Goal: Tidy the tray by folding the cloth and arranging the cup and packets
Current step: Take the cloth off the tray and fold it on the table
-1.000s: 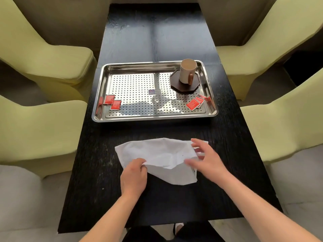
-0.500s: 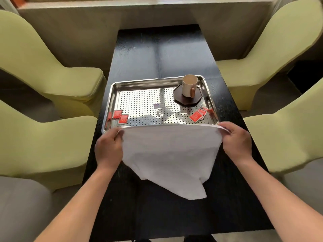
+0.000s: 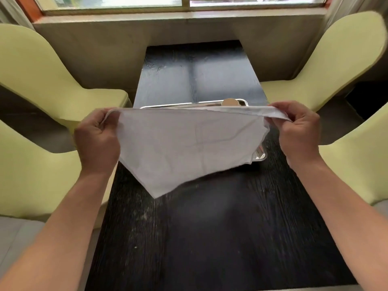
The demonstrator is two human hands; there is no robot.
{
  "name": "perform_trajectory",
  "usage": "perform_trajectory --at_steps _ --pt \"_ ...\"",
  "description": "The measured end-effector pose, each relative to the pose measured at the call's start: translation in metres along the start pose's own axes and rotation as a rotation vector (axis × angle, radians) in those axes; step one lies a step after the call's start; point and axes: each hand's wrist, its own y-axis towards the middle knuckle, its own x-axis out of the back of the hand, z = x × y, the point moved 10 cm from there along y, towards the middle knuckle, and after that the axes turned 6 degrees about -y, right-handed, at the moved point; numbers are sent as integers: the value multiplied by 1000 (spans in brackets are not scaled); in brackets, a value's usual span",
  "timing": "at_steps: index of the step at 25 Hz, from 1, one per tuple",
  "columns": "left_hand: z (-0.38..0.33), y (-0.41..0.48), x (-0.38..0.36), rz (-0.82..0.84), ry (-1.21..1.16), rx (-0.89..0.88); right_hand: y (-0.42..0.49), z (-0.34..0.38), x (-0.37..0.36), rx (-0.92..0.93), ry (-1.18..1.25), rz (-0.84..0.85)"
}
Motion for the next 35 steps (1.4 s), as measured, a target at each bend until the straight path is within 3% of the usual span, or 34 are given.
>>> perform_trajectory --at_steps 4,10,13,17,22,24,30,35 --pt "14 -57 11 179 60 6 -45 -33 13 -40 -142 135" --pt "71 -159 2 637 217 105 -127 -95 15 -174 -377 481" --pt "93 -186 3 746 216 201 -144 -110 14 -188 -463 583" --pt "123 -204 -1 705 177 426 -155 -138 4 -326 -506 625" --pt "172 -234 12 407 -71 873 -165 -161 -2 -428 -549 681" --pt "181 -255 18 371 -136 985 -173 -164 3 -467 -526 728" --pt "194 -293 41 446 -30 1010 -221 -186 23 -598 -552 823" --pt "196 -285 23 397 -37 993 -229 -219 21 -758 -453 662"
